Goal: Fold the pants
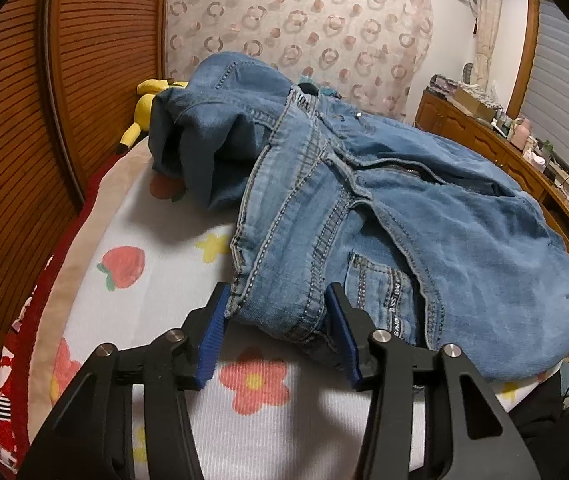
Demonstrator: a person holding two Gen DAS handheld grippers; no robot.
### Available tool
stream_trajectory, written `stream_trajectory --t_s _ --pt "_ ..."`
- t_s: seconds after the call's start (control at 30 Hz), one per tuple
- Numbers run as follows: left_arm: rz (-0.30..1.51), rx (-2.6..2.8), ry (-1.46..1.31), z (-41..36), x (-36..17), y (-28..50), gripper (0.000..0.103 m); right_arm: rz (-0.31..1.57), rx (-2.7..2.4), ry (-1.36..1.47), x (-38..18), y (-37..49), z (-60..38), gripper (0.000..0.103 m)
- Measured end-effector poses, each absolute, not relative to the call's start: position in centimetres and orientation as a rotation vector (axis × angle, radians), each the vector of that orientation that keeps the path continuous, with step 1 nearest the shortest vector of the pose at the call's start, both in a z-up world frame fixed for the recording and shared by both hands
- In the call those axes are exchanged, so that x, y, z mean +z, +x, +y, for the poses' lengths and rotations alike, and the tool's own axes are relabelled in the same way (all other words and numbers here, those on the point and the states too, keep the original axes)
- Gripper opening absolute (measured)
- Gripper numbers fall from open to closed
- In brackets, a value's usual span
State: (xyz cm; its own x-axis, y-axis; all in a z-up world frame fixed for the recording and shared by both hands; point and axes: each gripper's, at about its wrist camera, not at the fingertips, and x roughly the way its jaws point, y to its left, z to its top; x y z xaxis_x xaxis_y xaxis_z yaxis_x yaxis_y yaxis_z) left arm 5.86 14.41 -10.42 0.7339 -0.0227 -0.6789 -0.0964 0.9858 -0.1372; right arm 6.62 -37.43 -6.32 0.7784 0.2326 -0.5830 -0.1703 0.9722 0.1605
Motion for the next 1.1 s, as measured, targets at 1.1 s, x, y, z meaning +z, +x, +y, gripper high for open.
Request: stream_trajectory --t_s 1.1 --pt "0.428 -0.09 -0.106 10.2 2.9 0.5 0.014 0.36 0.204 -0.046 -2.2 3.8 -36.9 0.01"
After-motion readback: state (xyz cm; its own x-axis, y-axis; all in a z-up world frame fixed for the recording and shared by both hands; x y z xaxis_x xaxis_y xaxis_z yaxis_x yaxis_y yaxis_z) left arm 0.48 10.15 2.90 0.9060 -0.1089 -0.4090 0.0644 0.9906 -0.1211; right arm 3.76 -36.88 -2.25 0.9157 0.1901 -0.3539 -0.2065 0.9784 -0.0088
